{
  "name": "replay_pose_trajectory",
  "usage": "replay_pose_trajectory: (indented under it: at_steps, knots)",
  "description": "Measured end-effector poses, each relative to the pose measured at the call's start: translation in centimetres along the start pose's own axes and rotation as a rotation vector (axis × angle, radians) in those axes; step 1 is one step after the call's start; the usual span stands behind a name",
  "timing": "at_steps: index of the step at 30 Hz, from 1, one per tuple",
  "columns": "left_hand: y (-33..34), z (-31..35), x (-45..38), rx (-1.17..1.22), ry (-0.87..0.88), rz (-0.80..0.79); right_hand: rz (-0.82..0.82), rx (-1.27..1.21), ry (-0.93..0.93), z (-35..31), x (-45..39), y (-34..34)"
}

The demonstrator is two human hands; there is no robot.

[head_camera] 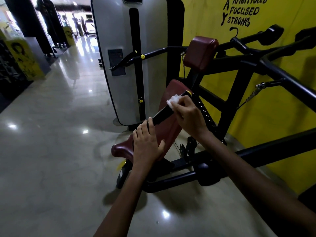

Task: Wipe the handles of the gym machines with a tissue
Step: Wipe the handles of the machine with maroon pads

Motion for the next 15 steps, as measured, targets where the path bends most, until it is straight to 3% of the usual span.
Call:
replay_pose_trajectory:
  at_steps: [3, 7, 9, 13, 15]
  knots:
    - [0.1, 0.0, 0.0, 0.008, -0.001, -0.005, 0.086, 0.016, 0.092, 0.2, -1.1, 0.2]
    - [0.3, -0.1, -0.1, -0.001, 0.005, 0.011, -0.093, 0.048, -0.087, -0.9, 0.4, 0.5]
    - [0.4, -0.2, -0.1, 0.001, 0.010, 0.023, -0.116, 0.030, -0.090, -0.2, 0.4, 0.0]
    - [0.4, -0.2, 0.0, -0.007, 0.013, 0.042, 0.080, 0.044, 0.115, 1.5, -1.4, -0.7]
    - [0.5, -0.2, 0.0, -0.015, 0.019, 0.060, 0.089, 0.057, 0.103, 0.9, -1.3, -0.3]
Point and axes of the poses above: each hand's wrist, its own x-axis away from the middle knuckle, its own y-axis out of the palm, z = x × y, the point moved 1 cm from there along -x, towards the middle knuckle, and after that the axes turned 1 degree about z, right-handed, at the moved point
